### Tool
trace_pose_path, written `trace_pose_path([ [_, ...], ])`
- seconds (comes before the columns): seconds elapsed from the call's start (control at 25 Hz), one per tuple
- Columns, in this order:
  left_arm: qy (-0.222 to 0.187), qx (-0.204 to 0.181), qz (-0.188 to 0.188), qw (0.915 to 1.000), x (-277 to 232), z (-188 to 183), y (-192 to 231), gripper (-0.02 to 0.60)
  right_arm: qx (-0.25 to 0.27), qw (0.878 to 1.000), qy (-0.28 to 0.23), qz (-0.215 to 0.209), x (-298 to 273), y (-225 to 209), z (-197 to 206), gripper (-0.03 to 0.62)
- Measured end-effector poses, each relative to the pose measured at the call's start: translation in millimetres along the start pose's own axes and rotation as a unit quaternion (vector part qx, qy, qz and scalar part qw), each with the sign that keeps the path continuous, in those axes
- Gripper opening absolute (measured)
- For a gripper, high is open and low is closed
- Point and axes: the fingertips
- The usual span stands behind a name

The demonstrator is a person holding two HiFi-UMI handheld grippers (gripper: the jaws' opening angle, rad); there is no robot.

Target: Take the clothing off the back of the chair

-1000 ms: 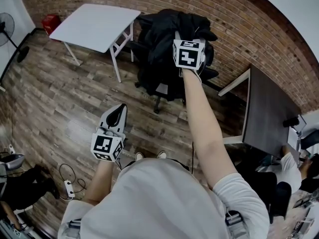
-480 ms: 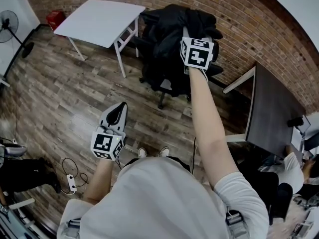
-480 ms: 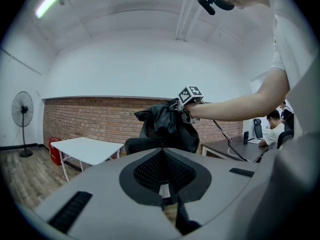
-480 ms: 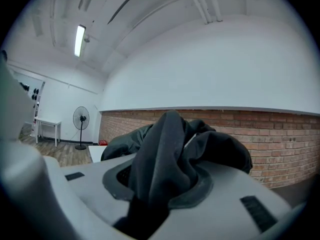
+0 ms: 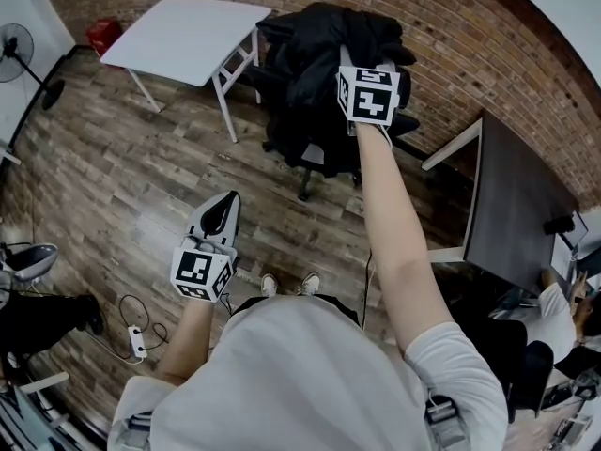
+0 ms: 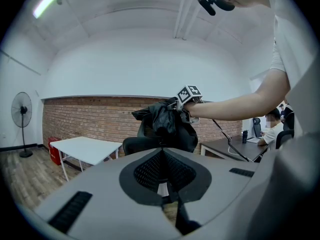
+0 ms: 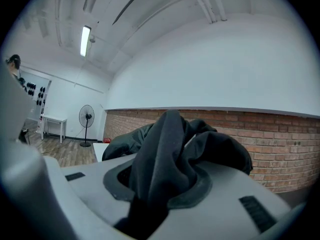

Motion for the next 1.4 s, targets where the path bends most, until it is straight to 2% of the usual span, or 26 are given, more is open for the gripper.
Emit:
trace_pose_path([
  [0.2, -0.007, -0.003, -0.004, 1.0000, 1, -5, -9, 0.021, -0.006, 1.000, -0.005, -0.007, 8, -2, 2, 0.122],
  [0.36, -0.006, -0.008, -0.010, 0.9999, 2, -5, -13, 0.021, -0.056, 0.998, -0.013, -0.017, 14, -15, -4, 0.106],
  [0.6, -0.014, -0.021, -0.014, 0.9996, -7, -19, -16, 0.021, -0.064, 0.997, -0.036, -0.034, 16, -29, -28, 0.097],
  [1.0, -0.022, -0.031, -0.016, 0.9991, -26, -30, -18, 0.021, -0.040, 0.996, -0.059, -0.052, 13, -39, -53, 0.095],
  [1.4, -0.031, -0.030, -0.009, 0.9990, -45, -35, -22, 0.021, -0.039, 0.994, -0.074, -0.068, 17, -44, -67, 0.097],
])
Point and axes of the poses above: the fingertips, and each gripper's own axes: x backward along the fingers, y to its left, z out of its underside, and after that the axes turned 7 degrees about z, right-handed
